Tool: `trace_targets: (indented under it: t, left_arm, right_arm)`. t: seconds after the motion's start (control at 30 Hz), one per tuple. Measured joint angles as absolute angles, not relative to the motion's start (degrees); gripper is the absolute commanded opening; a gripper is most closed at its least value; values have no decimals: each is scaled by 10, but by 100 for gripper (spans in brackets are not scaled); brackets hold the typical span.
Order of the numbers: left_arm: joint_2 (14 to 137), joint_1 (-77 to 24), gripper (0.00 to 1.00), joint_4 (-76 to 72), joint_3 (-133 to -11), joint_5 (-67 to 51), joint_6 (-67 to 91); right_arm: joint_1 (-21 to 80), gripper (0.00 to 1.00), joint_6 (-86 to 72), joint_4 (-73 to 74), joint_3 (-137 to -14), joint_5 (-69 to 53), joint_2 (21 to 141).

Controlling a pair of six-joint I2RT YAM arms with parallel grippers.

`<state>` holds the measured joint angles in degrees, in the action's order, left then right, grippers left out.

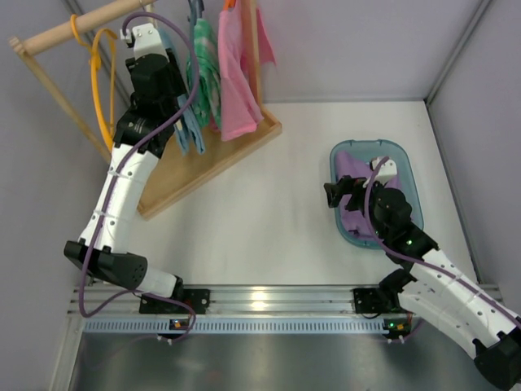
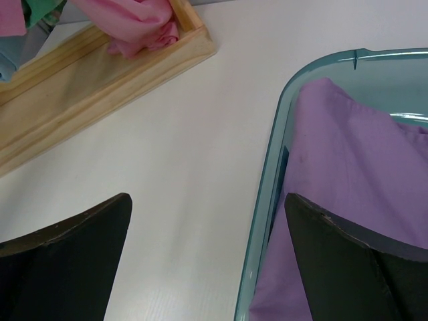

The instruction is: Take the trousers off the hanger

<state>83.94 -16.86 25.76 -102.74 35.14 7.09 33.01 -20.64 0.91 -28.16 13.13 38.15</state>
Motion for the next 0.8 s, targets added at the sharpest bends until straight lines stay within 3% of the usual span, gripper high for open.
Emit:
trace_targets:
  t: [0.3, 0.67, 0.8]
  left_arm:
    - [836, -168, 55, 230, -1014, 359, 56]
    - [835, -167, 41, 199, -991, 371, 34]
    - [833, -167, 32, 181, -977, 373, 26]
  right_arm:
    - [330, 100, -206, 9, -282, 128, 384]
    - [330, 99, -206, 9, -282, 127, 390]
    - [330, 99, -206, 9, -282, 127, 391]
